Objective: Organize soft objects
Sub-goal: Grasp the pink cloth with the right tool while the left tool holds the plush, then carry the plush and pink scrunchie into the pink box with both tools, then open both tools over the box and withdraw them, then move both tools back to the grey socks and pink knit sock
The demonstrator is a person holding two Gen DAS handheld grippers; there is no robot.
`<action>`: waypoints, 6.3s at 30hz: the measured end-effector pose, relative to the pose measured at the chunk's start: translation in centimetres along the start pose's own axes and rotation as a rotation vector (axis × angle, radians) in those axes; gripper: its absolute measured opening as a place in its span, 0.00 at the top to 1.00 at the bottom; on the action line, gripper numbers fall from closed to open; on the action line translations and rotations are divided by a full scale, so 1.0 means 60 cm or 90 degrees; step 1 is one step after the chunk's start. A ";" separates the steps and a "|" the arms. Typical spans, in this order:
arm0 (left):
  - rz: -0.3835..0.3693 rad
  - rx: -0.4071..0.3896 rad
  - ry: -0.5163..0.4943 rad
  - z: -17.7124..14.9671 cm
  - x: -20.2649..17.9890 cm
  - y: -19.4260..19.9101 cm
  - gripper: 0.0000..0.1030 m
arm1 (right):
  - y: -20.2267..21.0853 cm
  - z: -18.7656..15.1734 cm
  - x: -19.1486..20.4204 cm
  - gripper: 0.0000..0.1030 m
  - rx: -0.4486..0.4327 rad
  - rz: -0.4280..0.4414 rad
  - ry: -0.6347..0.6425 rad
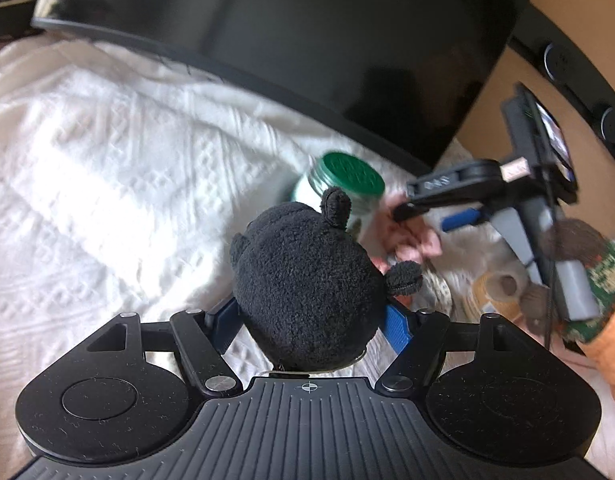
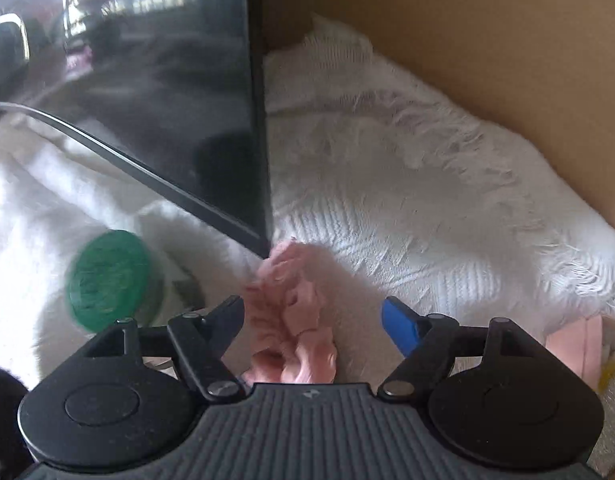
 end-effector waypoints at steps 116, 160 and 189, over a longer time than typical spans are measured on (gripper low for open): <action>-0.046 -0.020 -0.103 0.005 -0.171 -0.002 0.27 | 0.336 -0.128 -0.202 0.17 -0.211 -0.019 -0.105; -0.058 0.080 -0.039 -0.060 -0.067 -0.055 0.27 | 0.060 -0.148 0.011 0.69 0.050 0.038 0.121; 0.060 0.030 0.085 -0.074 0.049 0.068 0.27 | 0.126 -0.263 0.110 0.12 -0.013 0.240 0.063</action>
Point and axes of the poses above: each gripper's, at about its wrist camera, not at the fingertips, and y roughly against the way its jaws point, x to its left, z to its top, the point moved 9 cm from there along -y, roughly the way its jaws point
